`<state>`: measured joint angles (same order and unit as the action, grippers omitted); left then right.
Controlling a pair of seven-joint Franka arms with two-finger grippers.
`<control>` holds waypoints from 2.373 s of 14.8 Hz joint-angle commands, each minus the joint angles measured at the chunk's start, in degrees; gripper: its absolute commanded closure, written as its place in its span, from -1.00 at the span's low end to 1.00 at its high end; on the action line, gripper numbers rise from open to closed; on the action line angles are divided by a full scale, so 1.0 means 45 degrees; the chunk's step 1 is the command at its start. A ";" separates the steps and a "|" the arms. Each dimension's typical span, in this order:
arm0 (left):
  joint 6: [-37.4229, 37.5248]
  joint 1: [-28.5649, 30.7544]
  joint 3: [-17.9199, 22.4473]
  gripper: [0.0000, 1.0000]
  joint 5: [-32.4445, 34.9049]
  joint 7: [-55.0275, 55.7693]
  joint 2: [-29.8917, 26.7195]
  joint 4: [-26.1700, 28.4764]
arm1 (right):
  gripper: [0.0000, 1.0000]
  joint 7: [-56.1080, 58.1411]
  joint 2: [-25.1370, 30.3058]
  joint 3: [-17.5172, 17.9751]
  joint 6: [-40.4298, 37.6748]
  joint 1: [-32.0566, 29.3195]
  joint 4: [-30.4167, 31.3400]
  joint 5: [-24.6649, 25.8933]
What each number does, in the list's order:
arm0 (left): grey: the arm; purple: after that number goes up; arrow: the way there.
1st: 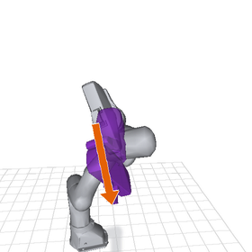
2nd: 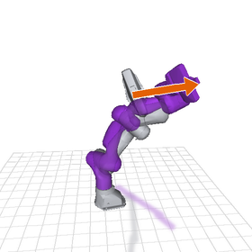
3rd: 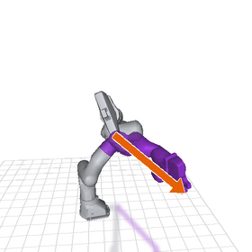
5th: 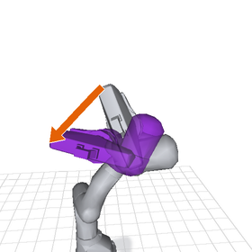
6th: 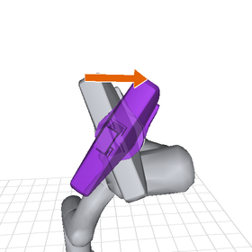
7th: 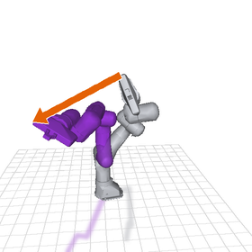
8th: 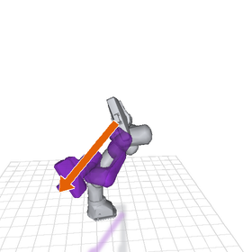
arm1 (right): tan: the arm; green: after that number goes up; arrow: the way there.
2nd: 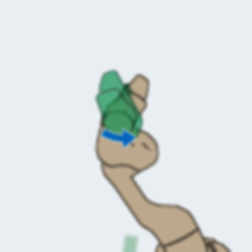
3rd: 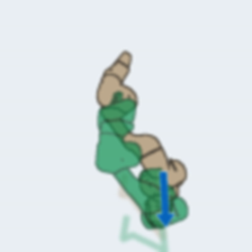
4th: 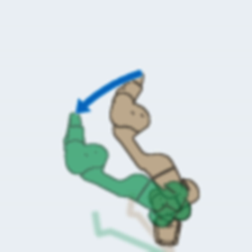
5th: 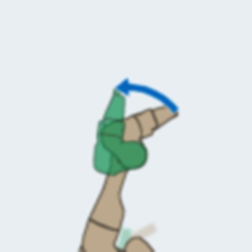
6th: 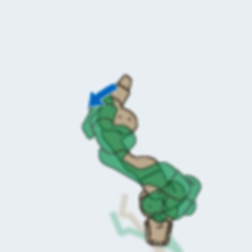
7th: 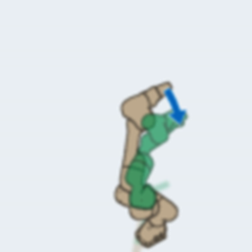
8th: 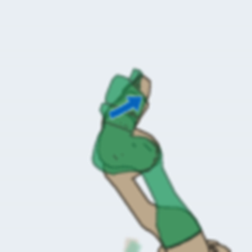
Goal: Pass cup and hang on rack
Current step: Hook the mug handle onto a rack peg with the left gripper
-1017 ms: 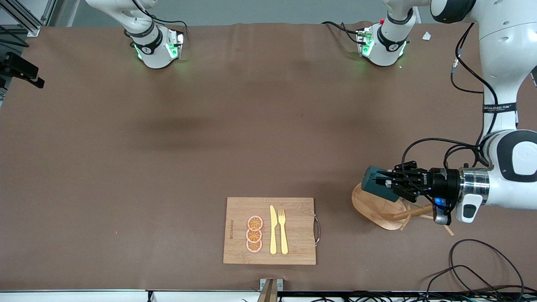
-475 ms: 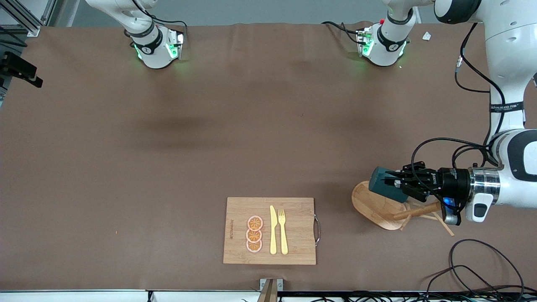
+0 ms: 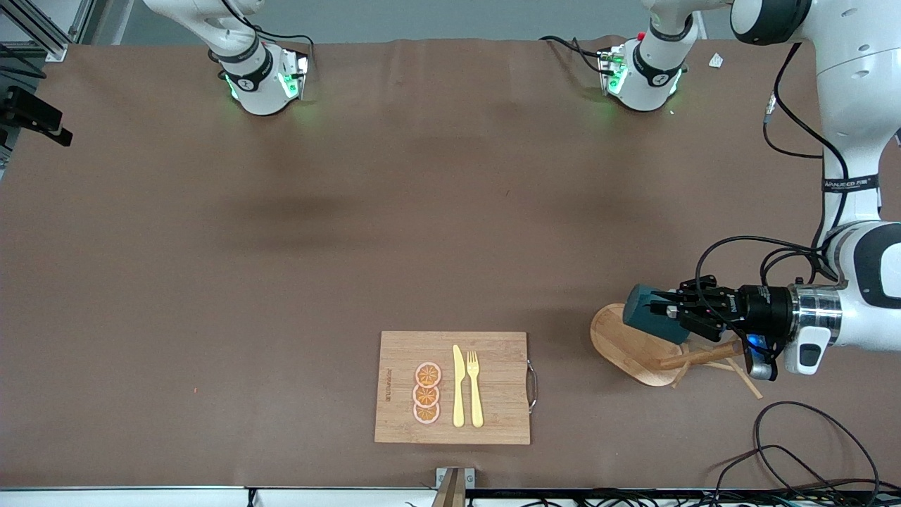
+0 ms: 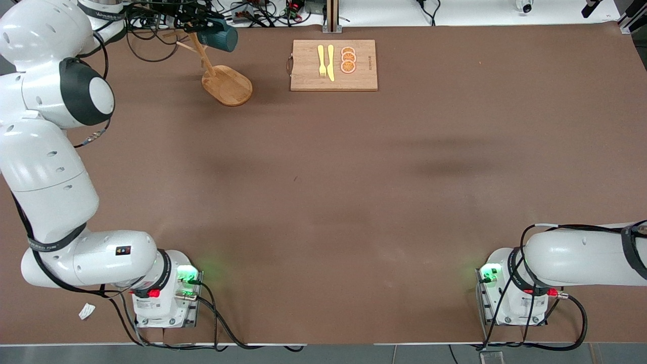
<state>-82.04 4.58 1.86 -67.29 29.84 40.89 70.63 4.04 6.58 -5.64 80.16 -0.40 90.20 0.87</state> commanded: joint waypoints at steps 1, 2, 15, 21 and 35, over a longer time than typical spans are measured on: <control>0.0144 0.0116 -0.0082 0.98 -0.0281 -0.0168 0.0055 -0.0071 | -1.00 0.0001 0.0197 -0.0016 -0.0040 0.0031 0.0190 0.0023; 0.0144 0.0174 -0.0082 0.98 -0.0281 -0.0167 0.0054 -0.0071 | -1.00 0.0001 0.0197 -0.0016 -0.0040 0.0031 0.0190 0.0023; 0.0515 0.0897 -0.0101 0.97 -0.0281 -0.1046 0.0249 -0.0052 | -1.00 0.0079 0.0217 -0.0016 0.0096 0.0011 0.0210 -0.0075; 0.0515 0.1229 -0.0101 0.91 -0.0417 -0.2100 0.0640 -0.0052 | -1.00 0.0099 0.0217 -0.0035 0.0174 -0.0027 0.0229 -0.0192; 0.0515 0.1346 -0.0101 -1.00 -0.0398 -0.2375 0.0465 -0.0110 | -1.00 0.0099 0.0138 -0.0055 0.0233 0.0011 0.0248 -0.0192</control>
<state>-80.58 9.83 1.78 -68.30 18.56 43.98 70.20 4.06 6.58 -5.72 80.63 -0.40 90.47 0.64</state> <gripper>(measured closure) 0.106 0.000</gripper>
